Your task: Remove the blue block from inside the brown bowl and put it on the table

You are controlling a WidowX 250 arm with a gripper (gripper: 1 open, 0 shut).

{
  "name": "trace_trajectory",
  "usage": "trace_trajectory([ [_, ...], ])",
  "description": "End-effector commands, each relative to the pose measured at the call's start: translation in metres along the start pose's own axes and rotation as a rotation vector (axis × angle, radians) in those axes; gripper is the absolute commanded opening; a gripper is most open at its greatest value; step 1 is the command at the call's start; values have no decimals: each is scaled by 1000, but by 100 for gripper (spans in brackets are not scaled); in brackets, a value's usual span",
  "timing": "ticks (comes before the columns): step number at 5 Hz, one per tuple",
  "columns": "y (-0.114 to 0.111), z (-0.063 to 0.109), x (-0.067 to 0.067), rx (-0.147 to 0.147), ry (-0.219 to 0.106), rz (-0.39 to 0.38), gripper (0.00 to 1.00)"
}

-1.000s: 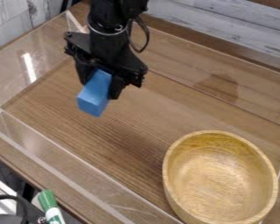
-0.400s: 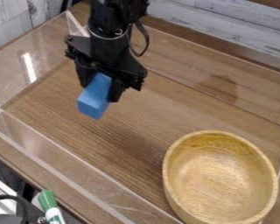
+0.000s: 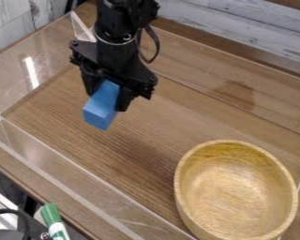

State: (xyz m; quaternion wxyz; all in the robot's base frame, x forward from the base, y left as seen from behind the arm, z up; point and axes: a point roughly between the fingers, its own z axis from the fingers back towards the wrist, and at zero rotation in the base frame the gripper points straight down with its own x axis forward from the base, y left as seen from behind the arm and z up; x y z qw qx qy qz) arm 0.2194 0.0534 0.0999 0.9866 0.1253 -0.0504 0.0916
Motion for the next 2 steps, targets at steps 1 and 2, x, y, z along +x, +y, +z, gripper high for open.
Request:
trace_trajectory([
  [1, -1, 6, 5, -7, -32, 8, 0],
  [2, -7, 5, 7, -11, -29, 2, 0],
])
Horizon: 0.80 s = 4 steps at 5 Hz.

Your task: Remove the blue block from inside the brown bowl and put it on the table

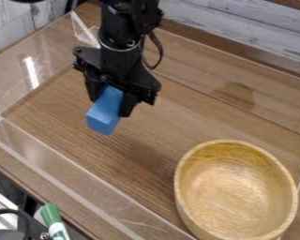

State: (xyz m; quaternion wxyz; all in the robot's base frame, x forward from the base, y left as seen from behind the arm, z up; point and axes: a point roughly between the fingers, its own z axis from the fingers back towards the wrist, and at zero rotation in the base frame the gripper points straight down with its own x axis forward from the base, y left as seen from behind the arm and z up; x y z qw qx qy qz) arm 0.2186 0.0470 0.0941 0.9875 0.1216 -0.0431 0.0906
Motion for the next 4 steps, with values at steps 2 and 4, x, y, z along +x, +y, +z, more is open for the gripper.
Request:
trace_trajectory([
  [2, -12, 2, 16, -7, -31, 1, 0],
  [4, -25, -9, 25, -5, -24, -9, 0],
])
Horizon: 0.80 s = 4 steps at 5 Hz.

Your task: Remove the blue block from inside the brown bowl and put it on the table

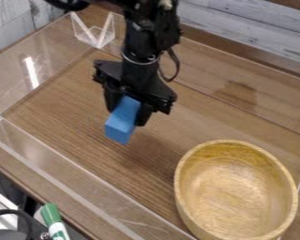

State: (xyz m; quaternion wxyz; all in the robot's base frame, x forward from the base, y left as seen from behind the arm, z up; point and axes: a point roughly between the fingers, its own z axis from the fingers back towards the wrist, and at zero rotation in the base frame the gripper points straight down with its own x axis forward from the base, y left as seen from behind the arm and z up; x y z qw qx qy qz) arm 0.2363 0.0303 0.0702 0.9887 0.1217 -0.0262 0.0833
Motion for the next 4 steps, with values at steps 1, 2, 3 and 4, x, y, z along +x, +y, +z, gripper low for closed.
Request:
trace_trajectory([
  [1, -3, 5, 17, -4, -52, 1, 0],
  [2, -5, 1, 20, -3, -49, -12, 0],
  [3, -6, -2, 23, -7, -48, -25, 100],
  [4, -6, -2, 25, -11, -45, -31, 100],
])
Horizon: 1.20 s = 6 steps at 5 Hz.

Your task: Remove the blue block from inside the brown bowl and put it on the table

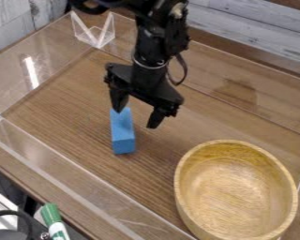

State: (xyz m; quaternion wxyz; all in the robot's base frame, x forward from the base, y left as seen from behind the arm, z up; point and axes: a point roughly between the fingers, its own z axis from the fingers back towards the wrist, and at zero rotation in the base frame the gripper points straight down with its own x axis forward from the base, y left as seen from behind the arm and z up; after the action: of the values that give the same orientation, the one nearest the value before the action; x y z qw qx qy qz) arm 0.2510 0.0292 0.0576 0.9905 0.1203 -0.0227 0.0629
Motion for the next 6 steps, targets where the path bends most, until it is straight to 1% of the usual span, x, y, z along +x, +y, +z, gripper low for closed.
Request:
trace_trajectory([
  [1, -1, 11, 14, -11, -49, 4, 100],
  [6, -4, 11, 25, -23, -60, -45, 100],
])
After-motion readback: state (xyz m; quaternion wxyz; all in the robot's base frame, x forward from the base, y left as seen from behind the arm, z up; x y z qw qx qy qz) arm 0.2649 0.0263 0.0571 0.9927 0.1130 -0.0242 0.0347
